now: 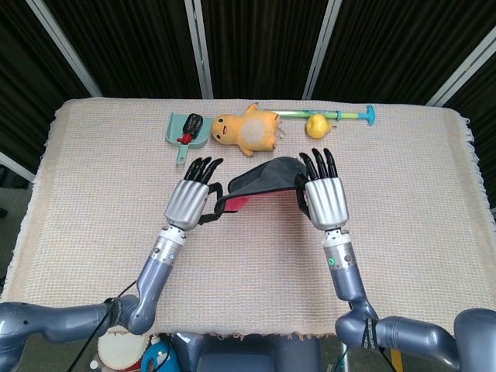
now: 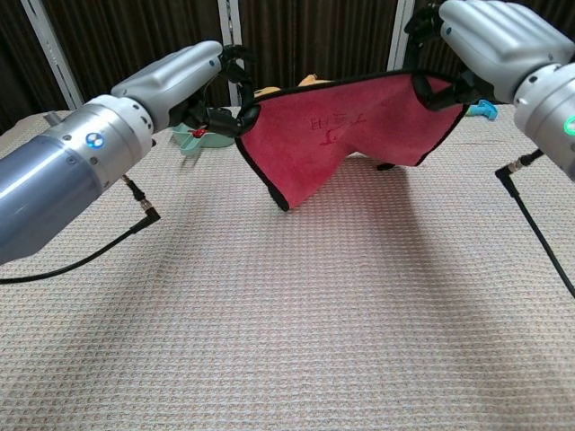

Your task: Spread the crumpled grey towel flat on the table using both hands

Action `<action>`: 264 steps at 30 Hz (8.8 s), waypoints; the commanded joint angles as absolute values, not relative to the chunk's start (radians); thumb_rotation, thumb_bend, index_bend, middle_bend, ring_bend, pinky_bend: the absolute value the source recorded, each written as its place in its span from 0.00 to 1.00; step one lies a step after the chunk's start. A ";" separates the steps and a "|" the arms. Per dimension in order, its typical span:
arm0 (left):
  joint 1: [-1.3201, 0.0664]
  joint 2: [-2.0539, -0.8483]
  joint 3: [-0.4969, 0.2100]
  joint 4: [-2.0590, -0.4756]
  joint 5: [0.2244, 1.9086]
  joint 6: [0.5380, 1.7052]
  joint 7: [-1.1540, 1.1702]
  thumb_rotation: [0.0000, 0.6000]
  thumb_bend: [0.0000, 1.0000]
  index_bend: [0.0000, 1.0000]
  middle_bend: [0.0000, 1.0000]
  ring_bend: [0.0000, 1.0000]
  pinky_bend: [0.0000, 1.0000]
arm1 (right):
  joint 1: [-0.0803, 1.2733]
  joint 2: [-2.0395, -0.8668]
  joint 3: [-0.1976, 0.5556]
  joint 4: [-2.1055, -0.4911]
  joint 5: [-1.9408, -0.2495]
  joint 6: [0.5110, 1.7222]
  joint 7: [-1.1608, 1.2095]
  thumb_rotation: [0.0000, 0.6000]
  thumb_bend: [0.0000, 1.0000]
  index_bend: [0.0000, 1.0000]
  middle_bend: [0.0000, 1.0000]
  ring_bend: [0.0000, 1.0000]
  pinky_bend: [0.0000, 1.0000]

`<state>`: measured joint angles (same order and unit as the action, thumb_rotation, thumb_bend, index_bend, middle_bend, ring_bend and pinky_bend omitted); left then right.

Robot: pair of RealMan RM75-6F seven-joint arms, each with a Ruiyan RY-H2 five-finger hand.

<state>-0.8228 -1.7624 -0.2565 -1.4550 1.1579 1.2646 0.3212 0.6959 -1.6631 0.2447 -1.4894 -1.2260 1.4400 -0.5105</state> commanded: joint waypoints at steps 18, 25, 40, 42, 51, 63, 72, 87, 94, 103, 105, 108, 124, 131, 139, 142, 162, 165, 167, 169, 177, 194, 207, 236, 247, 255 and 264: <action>-0.710 -1.655 -0.166 -1.633 1.276 1.312 0.309 1.00 0.48 0.61 0.07 0.00 0.00 | 0.567 -1.631 0.138 -1.601 -1.325 1.516 -0.568 1.00 0.60 0.58 0.20 0.10 0.07; -0.689 -1.650 -0.139 -1.670 1.294 1.307 0.338 1.00 0.48 0.61 0.07 0.00 0.00 | 0.522 -1.616 0.097 -1.609 -1.358 1.522 -0.553 1.00 0.60 0.58 0.20 0.10 0.07; -0.640 -1.656 -0.078 -1.712 1.349 1.312 0.366 1.00 0.48 0.61 0.07 0.00 0.00 | 0.451 -1.607 0.034 -1.602 -1.430 1.521 -0.516 1.00 0.60 0.58 0.20 0.10 0.07; -0.628 -1.655 -0.059 -1.718 1.358 1.310 0.369 1.00 0.48 0.61 0.07 0.00 0.00 | 0.444 -1.604 0.022 -1.606 -1.443 1.512 -0.513 1.00 0.60 0.58 0.20 0.10 0.07; -0.606 -1.661 -0.048 -1.719 1.367 1.300 0.382 1.00 0.48 0.61 0.07 0.00 0.00 | 0.428 -1.593 0.020 -1.614 -1.460 1.483 -0.512 1.00 0.60 0.58 0.20 0.10 0.07; -0.587 -1.665 -0.051 -1.717 1.373 1.282 0.378 1.00 0.46 0.46 0.06 0.00 0.00 | 0.410 -1.576 0.022 -1.635 -1.449 1.436 -0.547 1.00 0.60 0.48 0.20 0.10 0.07; -0.573 -1.653 -0.049 -1.718 1.388 1.274 0.366 1.00 0.45 0.42 0.06 0.00 0.00 | 0.398 -1.569 0.024 -1.656 -1.433 1.409 -0.599 1.00 0.60 0.43 0.19 0.10 0.07; -0.525 -1.601 -0.031 -1.762 1.412 1.297 0.337 1.00 0.28 0.21 0.04 0.00 0.00 | 0.375 -1.535 0.030 -1.715 -1.361 1.372 -0.725 1.00 0.44 0.00 0.01 0.00 0.04; -0.469 -1.531 0.000 -1.798 1.423 1.343 0.317 1.00 0.25 0.15 0.03 0.00 0.00 | 0.355 -1.504 0.036 -1.728 -1.338 1.374 -0.703 1.00 0.41 0.00 0.00 0.00 0.04; -0.346 -1.373 0.092 -1.818 1.505 1.454 0.205 1.00 0.22 0.10 0.02 0.00 0.00 | 0.295 -1.426 0.003 -1.703 -1.393 1.411 -0.536 1.00 0.35 0.00 0.00 0.00 0.01; -0.334 -1.351 0.103 -1.817 1.525 1.461 0.189 1.00 0.23 0.09 0.02 0.00 0.00 | 0.286 -1.415 -0.002 -1.712 -1.401 1.414 -0.517 1.00 0.35 0.00 0.00 0.00 0.01; -0.319 -1.321 0.117 -1.814 1.549 1.465 0.172 1.00 0.32 0.08 0.02 0.00 0.00 | 0.267 -1.403 -0.009 -1.732 -1.407 1.426 -0.484 1.00 0.39 0.00 0.00 0.00 0.01; -0.539 -1.291 0.091 -1.886 1.551 1.016 0.369 1.00 0.57 0.08 0.02 0.00 0.00 | 0.198 -1.398 -0.005 -1.730 -1.475 1.496 -0.413 1.00 0.42 0.00 0.00 0.00 0.01; -0.639 -1.384 0.009 -1.914 1.403 0.872 0.536 1.00 0.67 0.07 0.02 0.00 0.00 | 0.190 -1.388 0.005 -1.731 -1.484 1.491 -0.380 1.00 0.42 0.00 0.00 0.00 0.01; -0.723 -1.487 -0.013 -1.904 1.227 0.793 0.686 1.00 0.69 0.05 0.03 0.00 0.00 | 0.183 -1.379 0.015 -1.736 -1.493 1.489 -0.356 1.00 0.42 0.00 0.00 0.00 0.01; -0.759 -1.558 -0.023 -1.889 1.144 0.791 0.745 1.00 0.69 0.05 0.03 0.00 0.00 | 0.180 -1.372 0.020 -1.742 -1.494 1.487 -0.342 1.00 0.42 0.00 0.00 0.00 0.01; -0.896 -1.743 -0.014 -1.816 0.830 0.885 0.912 1.00 0.69 0.07 0.03 0.00 0.00 | 0.171 -1.360 0.032 -1.754 -1.511 1.475 -0.303 1.00 0.42 0.00 0.00 0.00 0.01; -0.906 -1.763 -0.005 -1.807 0.821 0.892 0.909 1.00 0.69 0.07 0.03 0.00 0.00 | 0.170 -1.363 0.034 -1.750 -1.513 1.474 -0.302 1.00 0.42 0.00 0.00 0.00 0.01; -0.910 -1.771 0.001 -1.805 0.818 0.896 0.907 1.00 0.69 0.07 0.03 0.00 0.00 | 0.169 -1.362 0.035 -1.750 -1.513 1.473 -0.301 1.00 0.42 0.00 0.00 0.00 0.01; -0.914 -1.774 0.009 -1.807 0.817 0.900 0.905 1.00 0.69 0.07 0.03 0.00 0.00 | 0.168 -1.362 0.036 -1.751 -1.514 1.473 -0.300 1.00 0.42 0.00 0.00 0.00 0.01; -0.879 -1.703 0.106 -1.879 0.921 0.944 0.865 1.00 0.69 0.07 0.03 0.00 0.00 | 0.162 -1.360 0.040 -1.751 -1.519 1.475 -0.292 1.00 0.42 0.00 0.00 0.00 0.01; -0.795 -1.587 0.226 -1.891 1.102 0.958 0.720 1.00 0.69 0.07 0.03 0.00 0.00 | 0.153 -1.374 0.044 -1.756 -1.544 1.489 -0.287 1.00 0.42 0.00 0.00 0.00 0.01; -0.777 -1.533 0.242 -1.913 1.161 0.936 0.693 1.00 0.69 0.07 0.03 0.00 0.00 | 0.150 -1.369 0.051 -1.759 -1.545 1.485 -0.271 1.00 0.42 0.00 0.00 0.00 0.01; -0.767 -1.569 -0.005 -1.711 1.202 0.983 0.595 1.00 0.67 0.07 0.04 0.00 0.00 | 0.146 -1.363 0.057 -1.771 -1.550 1.483 -0.276 1.00 0.42 0.00 0.00 0.00 0.01; -0.824 -1.623 -0.057 -1.520 1.051 0.884 0.630 1.00 0.67 0.08 0.04 0.00 0.00 | 0.152 -1.364 0.071 -1.756 -1.509 1.458 -0.262 1.00 0.42 0.00 0.00 0.00 0.01; -0.849 -1.668 -0.071 -1.439 1.010 0.856 0.637 1.00 0.67 0.08 0.04 0.00 0.00 | 0.154 -1.367 0.076 -1.751 -1.501 1.454 -0.250 1.00 0.42 0.00 0.00 0.00 0.01; -0.870 -1.708 -0.077 -1.401 1.001 0.846 0.638 1.00 0.67 0.08 0.04 0.00 0.00 | 0.155 -1.365 0.074 -1.752 -1.498 1.449 -0.242 1.00 0.42 0.00 0.00 0.00 0.01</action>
